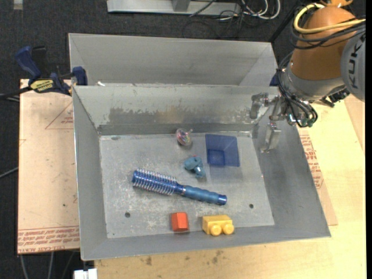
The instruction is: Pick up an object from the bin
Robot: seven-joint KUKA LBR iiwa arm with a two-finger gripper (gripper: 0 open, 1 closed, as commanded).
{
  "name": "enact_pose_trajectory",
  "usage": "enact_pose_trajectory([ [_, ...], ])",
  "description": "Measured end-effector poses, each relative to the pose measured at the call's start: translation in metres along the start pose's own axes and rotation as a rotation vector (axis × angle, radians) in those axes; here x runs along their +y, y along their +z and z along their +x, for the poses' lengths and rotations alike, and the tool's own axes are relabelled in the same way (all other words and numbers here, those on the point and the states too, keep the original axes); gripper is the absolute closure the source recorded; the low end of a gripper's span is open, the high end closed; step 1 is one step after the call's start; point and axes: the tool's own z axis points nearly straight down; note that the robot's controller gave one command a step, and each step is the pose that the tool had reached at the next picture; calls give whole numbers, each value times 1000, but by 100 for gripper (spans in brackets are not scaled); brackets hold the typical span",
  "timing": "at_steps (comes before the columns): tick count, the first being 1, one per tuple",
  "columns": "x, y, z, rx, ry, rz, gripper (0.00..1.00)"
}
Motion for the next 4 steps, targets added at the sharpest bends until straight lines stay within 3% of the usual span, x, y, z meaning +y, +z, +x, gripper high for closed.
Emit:
enact_pose_trajectory([
  [1,59,136,-9,-1,40,-2,0],
  [2,27,100,-15,-12,219,0,0],
  [3,79,83,-2,-8,197,-2,0],
  [4,62,133,8,-3,322,-1,0],
])
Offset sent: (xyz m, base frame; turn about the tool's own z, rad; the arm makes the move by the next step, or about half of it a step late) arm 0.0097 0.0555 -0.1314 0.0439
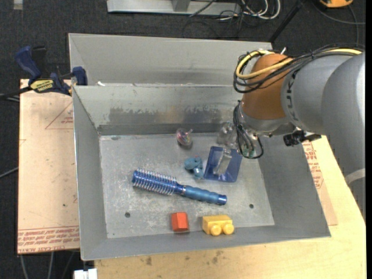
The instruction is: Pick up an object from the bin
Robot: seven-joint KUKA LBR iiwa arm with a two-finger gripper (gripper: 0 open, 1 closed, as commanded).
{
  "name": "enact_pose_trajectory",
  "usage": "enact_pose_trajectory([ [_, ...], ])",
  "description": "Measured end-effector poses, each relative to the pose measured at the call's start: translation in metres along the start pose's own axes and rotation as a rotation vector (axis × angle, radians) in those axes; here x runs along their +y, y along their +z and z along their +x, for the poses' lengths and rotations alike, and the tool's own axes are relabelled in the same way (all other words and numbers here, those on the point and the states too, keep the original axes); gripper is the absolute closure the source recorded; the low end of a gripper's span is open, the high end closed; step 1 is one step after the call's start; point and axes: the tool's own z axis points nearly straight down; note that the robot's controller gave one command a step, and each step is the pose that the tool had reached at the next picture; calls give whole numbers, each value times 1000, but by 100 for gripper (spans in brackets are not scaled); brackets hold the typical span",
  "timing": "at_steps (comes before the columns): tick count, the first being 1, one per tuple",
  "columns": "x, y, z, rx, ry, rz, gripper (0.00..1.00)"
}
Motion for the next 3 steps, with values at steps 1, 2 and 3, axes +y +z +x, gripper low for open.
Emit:
enact_pose_trajectory([
  [1,-34,-2,-31,-7,148,-1,0],
  [2,-33,-3,-31,-7,146,0,100],
  [3,-32,-70,-33,-11,144,-2,100],
])
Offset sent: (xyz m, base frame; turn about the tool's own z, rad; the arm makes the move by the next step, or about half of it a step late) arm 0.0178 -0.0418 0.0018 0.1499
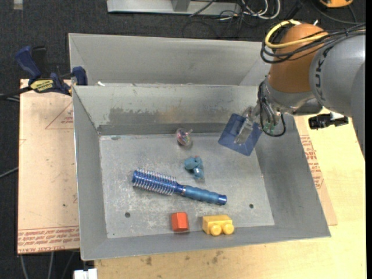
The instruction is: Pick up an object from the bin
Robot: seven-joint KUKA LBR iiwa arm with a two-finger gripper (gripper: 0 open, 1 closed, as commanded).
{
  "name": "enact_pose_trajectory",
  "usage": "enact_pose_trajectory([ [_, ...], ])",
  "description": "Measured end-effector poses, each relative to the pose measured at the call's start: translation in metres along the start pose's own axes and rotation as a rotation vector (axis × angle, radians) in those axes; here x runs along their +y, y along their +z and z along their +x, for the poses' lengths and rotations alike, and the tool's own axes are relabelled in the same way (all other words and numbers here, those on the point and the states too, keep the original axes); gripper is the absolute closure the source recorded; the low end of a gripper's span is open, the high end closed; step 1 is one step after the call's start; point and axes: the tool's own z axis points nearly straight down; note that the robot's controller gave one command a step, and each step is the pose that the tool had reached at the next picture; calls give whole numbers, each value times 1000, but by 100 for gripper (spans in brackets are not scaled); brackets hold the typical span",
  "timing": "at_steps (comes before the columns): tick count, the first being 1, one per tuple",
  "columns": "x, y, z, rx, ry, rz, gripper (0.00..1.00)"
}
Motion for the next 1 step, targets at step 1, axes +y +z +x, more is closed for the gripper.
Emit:
enact_pose_trajectory([
  [1,1,-34,-1,2,-3,1,100],
])
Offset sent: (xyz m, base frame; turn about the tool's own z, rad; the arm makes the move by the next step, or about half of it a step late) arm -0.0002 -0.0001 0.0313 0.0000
